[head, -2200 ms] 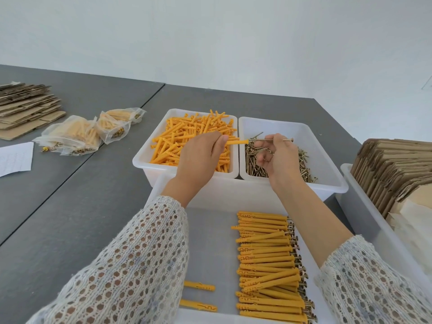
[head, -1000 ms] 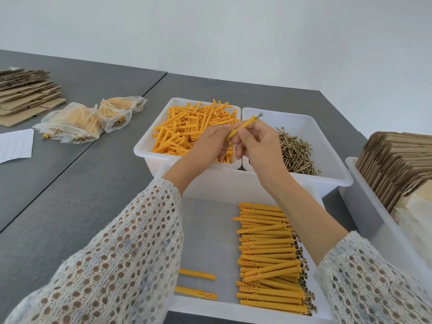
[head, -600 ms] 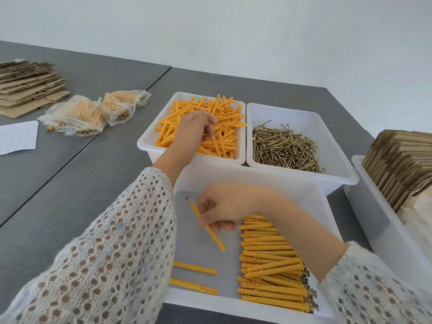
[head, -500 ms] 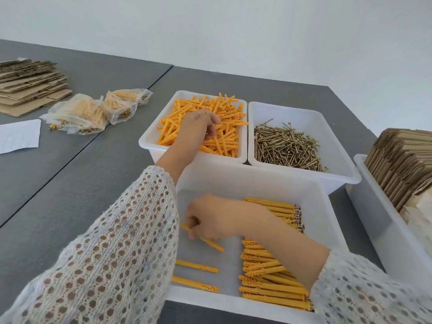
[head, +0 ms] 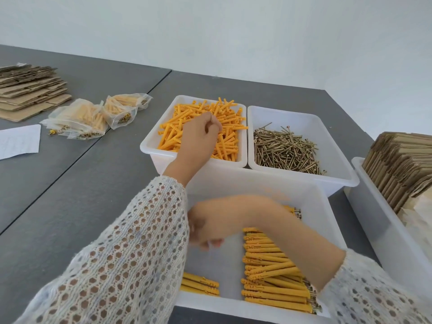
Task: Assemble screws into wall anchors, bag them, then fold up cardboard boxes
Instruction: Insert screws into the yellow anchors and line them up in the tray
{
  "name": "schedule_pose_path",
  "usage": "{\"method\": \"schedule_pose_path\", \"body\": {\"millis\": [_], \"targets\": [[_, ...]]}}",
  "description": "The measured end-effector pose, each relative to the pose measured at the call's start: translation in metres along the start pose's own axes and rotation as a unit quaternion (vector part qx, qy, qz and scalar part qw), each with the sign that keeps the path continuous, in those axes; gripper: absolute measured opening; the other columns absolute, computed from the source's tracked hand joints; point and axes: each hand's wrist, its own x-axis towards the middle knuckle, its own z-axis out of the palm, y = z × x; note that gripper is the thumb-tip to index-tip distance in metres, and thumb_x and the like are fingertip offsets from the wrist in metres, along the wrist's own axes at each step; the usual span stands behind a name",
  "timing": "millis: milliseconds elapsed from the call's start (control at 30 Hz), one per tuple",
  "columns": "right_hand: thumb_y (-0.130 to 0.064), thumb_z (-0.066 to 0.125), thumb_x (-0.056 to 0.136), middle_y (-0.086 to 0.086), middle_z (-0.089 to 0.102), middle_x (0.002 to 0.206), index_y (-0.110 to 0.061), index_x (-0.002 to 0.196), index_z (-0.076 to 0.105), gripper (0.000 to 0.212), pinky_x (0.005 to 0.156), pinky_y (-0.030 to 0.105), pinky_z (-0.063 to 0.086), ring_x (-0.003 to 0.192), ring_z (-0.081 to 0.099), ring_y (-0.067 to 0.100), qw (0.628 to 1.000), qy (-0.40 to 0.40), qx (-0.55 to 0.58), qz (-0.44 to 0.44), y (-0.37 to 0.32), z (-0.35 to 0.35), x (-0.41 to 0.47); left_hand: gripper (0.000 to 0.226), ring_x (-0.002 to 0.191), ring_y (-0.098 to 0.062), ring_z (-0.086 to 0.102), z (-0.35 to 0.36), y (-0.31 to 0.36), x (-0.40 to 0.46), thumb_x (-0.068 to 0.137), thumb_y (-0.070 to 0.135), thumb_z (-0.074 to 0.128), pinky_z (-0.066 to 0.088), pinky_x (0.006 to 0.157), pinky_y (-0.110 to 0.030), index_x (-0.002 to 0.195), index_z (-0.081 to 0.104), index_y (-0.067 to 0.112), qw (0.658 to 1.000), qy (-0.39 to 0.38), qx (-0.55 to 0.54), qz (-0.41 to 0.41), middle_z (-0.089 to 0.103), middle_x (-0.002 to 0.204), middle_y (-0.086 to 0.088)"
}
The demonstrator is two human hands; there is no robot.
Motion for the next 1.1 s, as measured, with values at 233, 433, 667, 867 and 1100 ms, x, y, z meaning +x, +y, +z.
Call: {"method": "schedule_pose_path", "body": {"millis": [233, 433, 667, 867, 1100], "targets": [[-0.010, 0.048, 0.095, 0.007, 0.055, 0.063, -0.012, 0.075, 0.058, 0.023, 0.047, 0.024, 0.034, 0.049, 0.040, 0.013, 0.781, 0.556, 0.283, -0.039, 0.081, -0.053, -0.036, 0.032, 0.112, -0.028, 0.045, 0.009, -0.007, -0.009, 0.091, 0.019, 0.046, 0.036, 0.089, -0.039, 0.118, 0.062, 0.022, 0.918, 0.006, 0.394, 0.041, 0.054, 0.115, -0.005], [-0.011, 0.047, 0.094, 0.003, 0.059, 0.084, -0.008, 0.090, 0.060, 0.014, 0.063, 0.026, 0.040, 0.073, 0.051, 0.017, 0.720, 0.641, 0.137, 0.226, 0.163, -0.055, -0.024, 0.047, 0.125, -0.034, 0.048, 0.008, -0.010, -0.005, 0.099, 0.034, 0.033, 0.027, 0.107, -0.054, 0.144, 0.043, 0.032, 0.889, -0.146, 0.431, -0.053, 0.057, 0.134, -0.005], [-0.016, 0.057, 0.089, 0.002, 0.040, 0.065, -0.013, 0.066, 0.038, 0.030, 0.059, 0.033, 0.033, 0.058, 0.037, 0.018, 0.829, 0.413, 0.127, 0.356, 0.159, -0.068, -0.011, 0.040, 0.106, -0.023, 0.058, 0.003, -0.004, -0.009, 0.097, 0.023, 0.043, 0.039, 0.098, -0.049, 0.135, 0.045, 0.033, 0.921, -0.146, 0.359, 0.031, 0.060, 0.119, 0.005], [-0.020, 0.059, 0.095, 0.001, 0.032, 0.055, -0.013, 0.057, 0.035, 0.045, 0.050, 0.027, 0.025, 0.050, 0.029, 0.016, 0.876, 0.359, 0.128, 0.295, 0.153, -0.070, -0.017, 0.018, 0.085, -0.011, 0.061, 0.010, -0.004, -0.008, 0.097, 0.027, 0.054, 0.054, 0.073, -0.038, 0.115, 0.056, 0.030, 0.948, -0.172, 0.250, 0.100, 0.062, 0.104, 0.013], [-0.031, 0.056, 0.097, -0.001, 0.036, 0.056, -0.014, 0.057, 0.037, 0.047, 0.050, 0.029, 0.024, 0.049, 0.033, 0.016, 0.876, 0.361, 0.106, 0.303, 0.157, -0.073, -0.011, 0.005, 0.077, 0.003, 0.054, 0.016, -0.007, -0.005, 0.091, 0.035, 0.064, 0.039, 0.060, -0.026, 0.089, 0.060, 0.032, 0.955, -0.203, 0.212, 0.042, 0.065, 0.092, 0.016]]}}
